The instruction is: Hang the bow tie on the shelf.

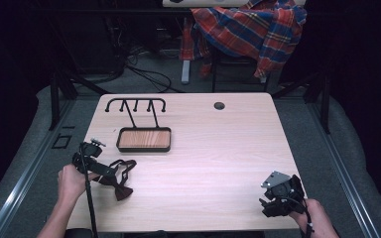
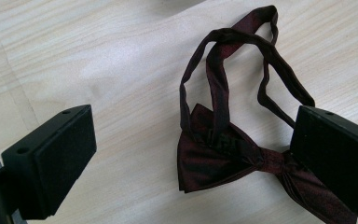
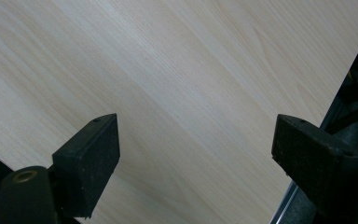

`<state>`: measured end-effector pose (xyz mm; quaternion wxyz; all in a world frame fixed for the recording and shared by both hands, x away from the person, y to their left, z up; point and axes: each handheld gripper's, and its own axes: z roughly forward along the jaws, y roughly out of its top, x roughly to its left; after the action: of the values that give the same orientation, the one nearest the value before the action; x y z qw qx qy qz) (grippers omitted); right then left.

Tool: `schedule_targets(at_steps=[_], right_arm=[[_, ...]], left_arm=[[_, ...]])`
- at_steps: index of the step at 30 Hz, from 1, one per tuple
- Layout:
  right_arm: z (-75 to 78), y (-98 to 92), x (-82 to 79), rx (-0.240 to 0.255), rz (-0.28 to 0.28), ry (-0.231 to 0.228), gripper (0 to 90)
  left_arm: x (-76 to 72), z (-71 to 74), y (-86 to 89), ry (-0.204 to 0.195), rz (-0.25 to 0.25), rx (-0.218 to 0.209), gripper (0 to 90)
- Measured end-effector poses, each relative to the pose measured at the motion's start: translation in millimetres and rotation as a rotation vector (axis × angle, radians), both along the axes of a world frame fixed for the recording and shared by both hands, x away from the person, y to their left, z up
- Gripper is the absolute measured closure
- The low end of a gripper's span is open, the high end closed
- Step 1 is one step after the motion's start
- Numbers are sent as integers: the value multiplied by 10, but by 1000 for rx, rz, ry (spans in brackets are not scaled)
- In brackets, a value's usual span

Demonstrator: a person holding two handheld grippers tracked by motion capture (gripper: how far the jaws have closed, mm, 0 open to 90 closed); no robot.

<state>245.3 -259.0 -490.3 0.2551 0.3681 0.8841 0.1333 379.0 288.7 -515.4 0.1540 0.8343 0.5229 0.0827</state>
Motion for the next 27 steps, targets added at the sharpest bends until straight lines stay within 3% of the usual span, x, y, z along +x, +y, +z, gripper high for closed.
schedule_targets(at_steps=[14,27], right_arm=[[-4,5,2,1,2,-2,149],[-5,9,2,-5,-4,0,148]], left_arm=[[25,-24,16,-11,-4,9,2],[170,-108,-28,1,-53,9,27]])
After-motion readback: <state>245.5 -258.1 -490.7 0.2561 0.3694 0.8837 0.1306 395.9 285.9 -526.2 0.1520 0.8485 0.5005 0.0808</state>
